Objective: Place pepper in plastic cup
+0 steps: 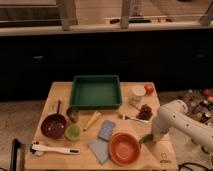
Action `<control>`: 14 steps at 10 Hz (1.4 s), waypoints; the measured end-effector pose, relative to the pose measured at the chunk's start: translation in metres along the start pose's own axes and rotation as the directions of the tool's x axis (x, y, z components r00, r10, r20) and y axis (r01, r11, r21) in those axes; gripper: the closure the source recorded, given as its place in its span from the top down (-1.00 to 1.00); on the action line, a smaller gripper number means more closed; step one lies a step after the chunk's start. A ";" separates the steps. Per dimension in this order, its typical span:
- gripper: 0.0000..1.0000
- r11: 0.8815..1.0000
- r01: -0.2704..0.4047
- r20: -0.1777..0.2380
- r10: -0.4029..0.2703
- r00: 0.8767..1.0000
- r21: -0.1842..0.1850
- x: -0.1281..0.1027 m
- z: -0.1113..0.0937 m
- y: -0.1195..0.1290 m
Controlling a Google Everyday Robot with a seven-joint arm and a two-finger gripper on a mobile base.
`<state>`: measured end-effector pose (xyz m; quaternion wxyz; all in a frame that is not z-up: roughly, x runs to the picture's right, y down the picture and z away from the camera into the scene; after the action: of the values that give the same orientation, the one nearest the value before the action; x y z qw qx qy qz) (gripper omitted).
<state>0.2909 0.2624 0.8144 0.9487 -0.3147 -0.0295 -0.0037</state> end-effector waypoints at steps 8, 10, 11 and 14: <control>-1.00 0.999 0.031 -0.001 -0.031 1.000 0.040 0.004 -0.043 -0.017; -1.00 0.998 0.043 0.002 -0.043 0.999 0.048 0.005 -0.050 -0.020; -1.00 0.998 0.045 0.005 -0.045 0.999 0.051 0.006 -0.051 -0.021; -1.00 0.997 0.053 0.009 -0.053 0.999 0.060 0.008 -0.053 -0.023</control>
<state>0.3007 0.2121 0.7861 0.9571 -0.2854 -0.0432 -0.0262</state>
